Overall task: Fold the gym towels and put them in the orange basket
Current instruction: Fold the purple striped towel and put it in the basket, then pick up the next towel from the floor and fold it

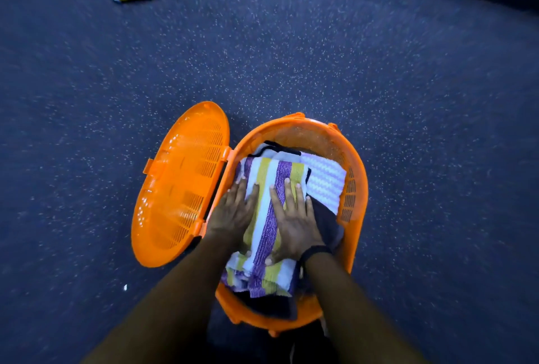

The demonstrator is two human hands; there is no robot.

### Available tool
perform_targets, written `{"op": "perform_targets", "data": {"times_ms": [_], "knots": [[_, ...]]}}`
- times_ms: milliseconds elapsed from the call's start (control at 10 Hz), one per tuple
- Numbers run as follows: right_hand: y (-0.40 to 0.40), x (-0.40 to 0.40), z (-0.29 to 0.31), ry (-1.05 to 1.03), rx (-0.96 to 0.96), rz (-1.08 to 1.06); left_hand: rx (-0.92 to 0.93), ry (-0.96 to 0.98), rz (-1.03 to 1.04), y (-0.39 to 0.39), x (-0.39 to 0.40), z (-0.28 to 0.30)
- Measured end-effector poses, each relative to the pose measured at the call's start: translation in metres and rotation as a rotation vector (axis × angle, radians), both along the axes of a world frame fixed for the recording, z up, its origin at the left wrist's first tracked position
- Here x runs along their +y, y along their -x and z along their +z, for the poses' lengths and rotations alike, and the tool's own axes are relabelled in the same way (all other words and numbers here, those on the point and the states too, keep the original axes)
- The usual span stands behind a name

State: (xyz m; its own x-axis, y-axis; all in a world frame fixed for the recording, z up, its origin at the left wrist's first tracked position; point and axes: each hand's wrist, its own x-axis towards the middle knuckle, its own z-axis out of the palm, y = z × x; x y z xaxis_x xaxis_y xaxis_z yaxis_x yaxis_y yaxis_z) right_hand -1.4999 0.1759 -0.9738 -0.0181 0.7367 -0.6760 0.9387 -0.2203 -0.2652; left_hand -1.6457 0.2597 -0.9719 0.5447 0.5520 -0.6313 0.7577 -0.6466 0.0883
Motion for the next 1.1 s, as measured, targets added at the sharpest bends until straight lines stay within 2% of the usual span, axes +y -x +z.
{"op": "perform_targets", "data": {"times_ms": [100,200,300,400,500,600,700,900,1100], "knots": [[-0.026,0.012,0.089,-0.069,0.143,-0.095,-0.046,0.093,0.063,0.002,0.004,0.103],[-0.045,0.03,0.163,-0.135,0.191,-0.196,-0.148,0.05,0.133,0.004,0.02,0.17],[-0.068,0.069,0.277,-0.221,0.19,-0.272,-0.269,-0.056,0.245,0.004,0.054,0.291],[-0.079,0.099,0.345,-0.235,0.187,-0.293,-0.372,-0.075,0.341,0.002,0.076,0.365],[-0.085,0.145,0.473,-0.298,0.18,-0.233,-0.489,-0.139,0.476,0.012,0.097,0.496],[-0.083,0.17,0.564,-0.372,0.173,-0.17,-0.565,-0.17,0.587,0.025,0.107,0.58],[-0.068,0.199,0.686,-0.501,0.172,-0.081,-0.686,-0.238,0.724,0.056,0.115,0.681],[-0.013,0.222,0.841,-0.694,0.236,0.036,-0.811,-0.432,0.855,0.129,0.102,0.824],[0.07,0.228,0.91,-0.782,0.299,0.156,-0.798,-0.544,0.966,0.225,0.067,0.893]]}}
